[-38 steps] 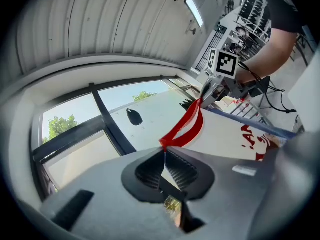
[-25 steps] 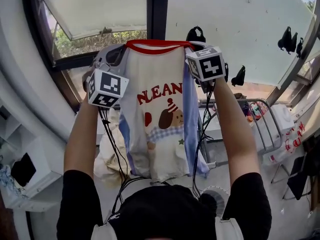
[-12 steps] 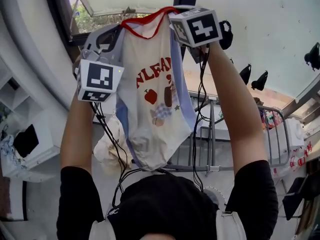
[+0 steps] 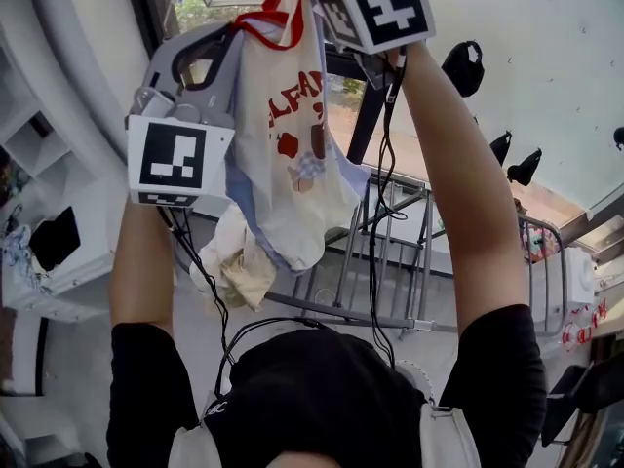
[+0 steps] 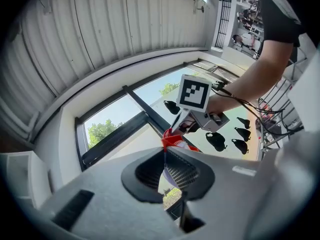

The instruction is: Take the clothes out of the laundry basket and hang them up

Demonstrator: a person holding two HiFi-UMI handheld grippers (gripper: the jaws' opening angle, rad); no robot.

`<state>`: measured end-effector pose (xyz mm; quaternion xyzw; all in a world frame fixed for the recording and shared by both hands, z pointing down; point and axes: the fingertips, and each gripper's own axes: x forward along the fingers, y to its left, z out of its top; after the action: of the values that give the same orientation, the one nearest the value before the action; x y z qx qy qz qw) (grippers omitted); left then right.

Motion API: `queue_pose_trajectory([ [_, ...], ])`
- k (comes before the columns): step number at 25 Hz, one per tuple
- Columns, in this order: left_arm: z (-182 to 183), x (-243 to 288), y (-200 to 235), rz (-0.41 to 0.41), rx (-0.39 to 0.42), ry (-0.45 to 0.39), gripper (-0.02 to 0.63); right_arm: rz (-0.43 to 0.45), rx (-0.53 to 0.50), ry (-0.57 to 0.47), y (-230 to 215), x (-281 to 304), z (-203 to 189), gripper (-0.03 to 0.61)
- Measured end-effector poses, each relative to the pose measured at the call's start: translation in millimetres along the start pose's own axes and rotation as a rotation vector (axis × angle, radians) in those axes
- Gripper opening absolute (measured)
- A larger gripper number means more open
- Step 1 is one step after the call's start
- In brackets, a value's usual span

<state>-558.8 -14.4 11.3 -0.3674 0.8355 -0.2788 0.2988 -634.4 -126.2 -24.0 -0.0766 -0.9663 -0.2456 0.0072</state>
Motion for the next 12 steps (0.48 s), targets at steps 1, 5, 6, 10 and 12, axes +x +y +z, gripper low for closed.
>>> queue_pose_trajectory([
  [1,2.5,-1.7,-1.3,-0.005,0.0,-0.005,0.021,0.002,0.007,0.001,1.0,0.2,-1.7,0.035],
  [5,15.1,-5.2,-7.8,-0.032,0.003,-0.036,0.021,-0.008,0.021,0.014,0.7,-4.1,-10.1,0.037],
  [6,19.7,-4.8,-11.5,-0.043,0.003,-0.047,0.021,-0.015,0.025,0.018,-2.3,-7.4,-13.7,0.036],
  [10,41.0,1.9,-37.4,-0.107,-0.021,-0.088,0.021,-0.055,0.056,0.042,-25.0,-27.9,-37.9,0.037],
  [12,50.0,7.8,-51.8,-0.141,-0.048,-0.104,0.021,-0.077,0.068,0.06,-37.8,-38.3,-52.6,0.037],
])
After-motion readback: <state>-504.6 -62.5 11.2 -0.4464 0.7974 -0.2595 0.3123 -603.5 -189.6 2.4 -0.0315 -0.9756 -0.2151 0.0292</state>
